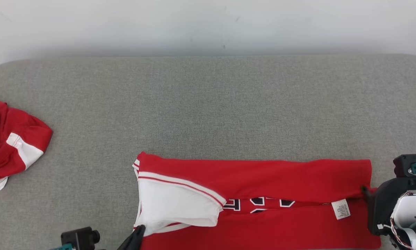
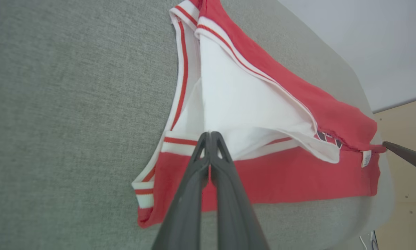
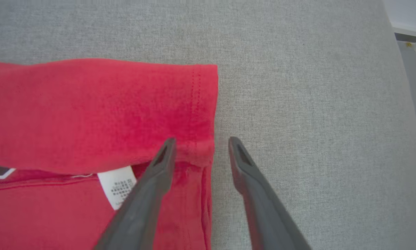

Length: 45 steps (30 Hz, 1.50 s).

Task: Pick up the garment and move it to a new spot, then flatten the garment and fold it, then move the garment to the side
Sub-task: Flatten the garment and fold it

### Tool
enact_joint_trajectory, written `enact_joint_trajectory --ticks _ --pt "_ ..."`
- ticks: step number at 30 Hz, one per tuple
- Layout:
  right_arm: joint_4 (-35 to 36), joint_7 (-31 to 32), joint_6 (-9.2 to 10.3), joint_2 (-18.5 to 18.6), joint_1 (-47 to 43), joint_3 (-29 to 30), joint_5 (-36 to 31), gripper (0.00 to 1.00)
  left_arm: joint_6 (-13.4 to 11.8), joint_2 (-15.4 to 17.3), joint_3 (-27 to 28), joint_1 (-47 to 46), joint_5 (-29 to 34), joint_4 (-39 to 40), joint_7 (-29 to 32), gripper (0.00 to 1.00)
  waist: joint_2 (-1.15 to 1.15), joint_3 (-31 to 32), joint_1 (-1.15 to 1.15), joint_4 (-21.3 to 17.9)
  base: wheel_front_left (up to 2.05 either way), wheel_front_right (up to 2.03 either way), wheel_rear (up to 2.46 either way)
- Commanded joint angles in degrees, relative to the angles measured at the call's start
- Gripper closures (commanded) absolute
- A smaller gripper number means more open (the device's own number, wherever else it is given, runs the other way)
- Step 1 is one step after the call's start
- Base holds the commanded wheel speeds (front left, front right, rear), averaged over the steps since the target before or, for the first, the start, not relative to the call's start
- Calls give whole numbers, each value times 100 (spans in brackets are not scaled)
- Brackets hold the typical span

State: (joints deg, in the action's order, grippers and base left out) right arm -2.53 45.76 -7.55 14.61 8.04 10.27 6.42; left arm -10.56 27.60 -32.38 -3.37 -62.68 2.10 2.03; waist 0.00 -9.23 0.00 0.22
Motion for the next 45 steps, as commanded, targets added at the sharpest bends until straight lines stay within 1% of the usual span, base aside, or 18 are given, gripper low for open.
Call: enact_joint_trajectory --ticks 1,6,7,9,12,15,18,21,23,25,27,30,32,37,38,41,45 --pt "38 -57 10 -52 -45 35 -44 0 4 -18 -21 41 62 -49 -18 0 0 21 0 7 0 0 0" --pt "257 -235 10 -384 -262 348 -48 0 24 -132 25 87 18 -368 -172 0 0 159 0 83 0 0 0" --pt "431 -330 10 -541 -387 506 -41 0 44 -173 57 117 50 -479 -306 0 0 217 0 115 0 0 0" --pt "610 -449 10 -720 -565 661 -5 0 69 -185 106 94 160 -556 -529 0 0 276 0 150 0 0 0" --pt "879 -727 10 -948 -783 900 118 0 145 -238 233 38 352 -634 -1063 0 0 364 0 192 0 0 0" --pt "1077 -1120 10 -1109 -942 1134 277 0 228 -257 343 -71 774 -688 -1547 0 0 453 0 204 0 0 0" --pt "1180 -1594 10 -1164 -1065 1260 429 0 289 -362 528 -121 1308 -687 -1711 0 0 551 0 198 0 0 0" --pt "1082 -2225 10 -1175 -1180 1189 794 0 297 -578 953 -73 1883 -567 -1731 0 0 655 0 167 0 0 0" --pt "1003 -2663 10 -1174 -1250 1107 829 0 310 -763 1240 57 2309 -502 -1724 0 0 704 0 138 0 0 0" --pt "850 -2977 10 -1177 -1310 1051 931 0 364 -960 1534 166 2643 -437 -1726 0 0 752 0 109 0 0 0" --pt "660 -3157 10 -1177 -1343 984 963 0 449 -1111 1787 258 2964 -426 -1727 0 0 793 0 80 0 0 0" --pt "382 -3193 10 -1174 -1334 905 834 0 624 -1381 2207 371 3255 -392 -1727 0 0 822 0 46 0 0 0" --pt "209 -3111 10 -1173 -1219 892 725 0 805 -1528 2494 451 3414 -372 -1728 0 0 822 0 26 0 0 0" --pt "-258 -2553 10 -1173 -795 1002 273 0 1247 -1718 2893 587 3748 -470 -1728 0 0 769 0 9 0 0 0" --pt "-258 -2553 10 -1173 -795 1002 273 0 1247 -1718 2893 587 3748 -470 -1728 0 0 769 0 9 0 0 0" --pt "-496 -2279 10 -1172 -456 1204 -19 0 1416 -1792 3011 588 3873 -531 -1729 0 0 700 0 71 0 0 0" --pt "-869 -2005 10 -1177 -138 1318 -293 0 1528 -1850 3062 508 4021 -612 -1729 0 0 604 0 167 0 0 0"
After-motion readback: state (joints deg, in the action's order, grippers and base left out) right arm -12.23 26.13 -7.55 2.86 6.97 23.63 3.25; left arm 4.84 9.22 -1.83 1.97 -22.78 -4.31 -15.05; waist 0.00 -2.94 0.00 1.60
